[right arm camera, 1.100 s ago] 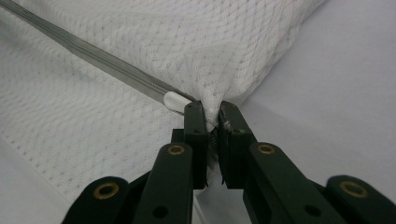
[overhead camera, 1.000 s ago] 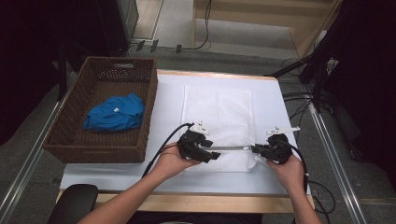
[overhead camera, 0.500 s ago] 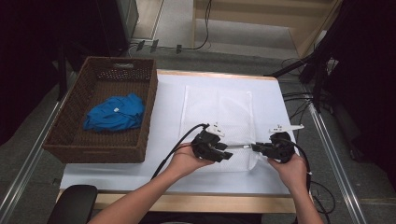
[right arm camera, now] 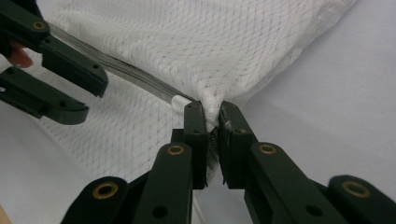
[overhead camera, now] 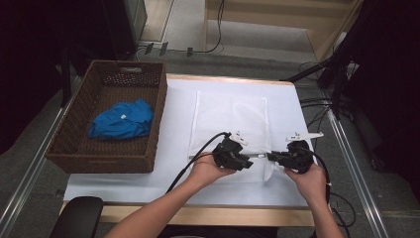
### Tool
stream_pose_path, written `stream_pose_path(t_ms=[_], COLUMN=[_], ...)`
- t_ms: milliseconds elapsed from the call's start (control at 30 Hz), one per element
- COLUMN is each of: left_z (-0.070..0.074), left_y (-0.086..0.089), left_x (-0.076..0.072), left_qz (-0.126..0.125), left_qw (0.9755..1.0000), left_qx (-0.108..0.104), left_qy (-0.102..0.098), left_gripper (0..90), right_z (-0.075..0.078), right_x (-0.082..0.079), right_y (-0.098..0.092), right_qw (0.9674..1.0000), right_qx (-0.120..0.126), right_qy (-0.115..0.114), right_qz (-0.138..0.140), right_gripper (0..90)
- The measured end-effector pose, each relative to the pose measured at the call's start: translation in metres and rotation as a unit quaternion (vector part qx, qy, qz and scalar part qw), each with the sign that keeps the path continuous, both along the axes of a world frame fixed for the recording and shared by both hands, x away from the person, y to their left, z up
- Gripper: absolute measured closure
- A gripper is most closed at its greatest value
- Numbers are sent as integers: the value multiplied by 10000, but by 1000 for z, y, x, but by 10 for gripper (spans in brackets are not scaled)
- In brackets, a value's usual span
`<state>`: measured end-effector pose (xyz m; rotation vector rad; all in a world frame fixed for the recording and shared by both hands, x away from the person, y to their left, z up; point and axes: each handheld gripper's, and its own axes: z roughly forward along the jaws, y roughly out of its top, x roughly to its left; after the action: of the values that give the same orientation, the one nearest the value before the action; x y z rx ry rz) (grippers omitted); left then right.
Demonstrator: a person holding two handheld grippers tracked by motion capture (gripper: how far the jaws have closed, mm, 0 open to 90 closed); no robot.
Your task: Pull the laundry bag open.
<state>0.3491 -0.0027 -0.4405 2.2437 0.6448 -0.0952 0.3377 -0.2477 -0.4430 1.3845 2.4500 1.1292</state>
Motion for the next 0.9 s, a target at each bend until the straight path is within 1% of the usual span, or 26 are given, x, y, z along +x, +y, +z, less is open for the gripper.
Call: stream_pose_path(t_ms=[33, 67, 100, 200, 267, 333, 367, 400, 433, 467, 633, 733, 833, 867, 900], left_z=[-1, -2, -3, -4, -6, -7, -7, -7, -7, -7, -9, -10, -9, -9, -9], left_y=[-3, -4, -5, -9, -15, -16, -18, -20, -20, -21, -23, -26, -28, -28, -28], left_x=[2, 3, 4, 4, 7, 8, 9, 10, 10, 11, 13, 15, 15, 15, 16], left_qz=[38, 30, 9, -10, -24, -24, 1, 20, 20, 12, 2, 58, 16, 31, 39], left_qw=[10000, 10000, 10000, 10000, 10000, 10000, 9999, 10000, 10000, 9999, 9998, 9998, 9997, 9997, 9997], left_qx=[-24, 38, 17, 34, 91, 83, 112, 89, 89, 144, 187, 176, 230, 204, 219], left_qy=[20, -22, -37, -23, -11, -16, -18, -21, -21, -46, -54, -36, -115, -98, -87], left_gripper=[720, 724, 733, 735, 735, 735, 735, 735, 735, 735, 741, 741, 740, 740, 740], right_z=[0, 0, 0, 0, 1, 2, 2, 2, 2, 2, 3, 4, 5, 5, 6], right_x=[0, -1, -1, -1, -2, -3, -3, -3, -3, -3, -3, -4, -4, -4, -4], right_y=[0, 0, 0, 0, 0, 0, 0, 0, -1, -1, -1, 0, 1, 1, 1], right_qw=[10000, 10000, 10000, 10000, 10000, 10000, 9999, 9999, 9999, 9999, 9998, 9997, 9996, 9996, 9996], right_qx=[13, 22, 16, 39, 59, 63, 67, 80, 79, 85, 120, 123, 146, 148, 150], right_qy=[-9, 0, -5, -19, -49, -58, -58, -58, -60, -52, -73, -82, -96, -95, -90], right_qz=[8, 8, 10, 20, 47, 43, 49, 52, 64, 92, 153, 177, 218, 223, 227], right_gripper=[845, 845, 845, 845, 845, 845, 845, 845, 845, 845, 846, 846, 849, 849, 849])
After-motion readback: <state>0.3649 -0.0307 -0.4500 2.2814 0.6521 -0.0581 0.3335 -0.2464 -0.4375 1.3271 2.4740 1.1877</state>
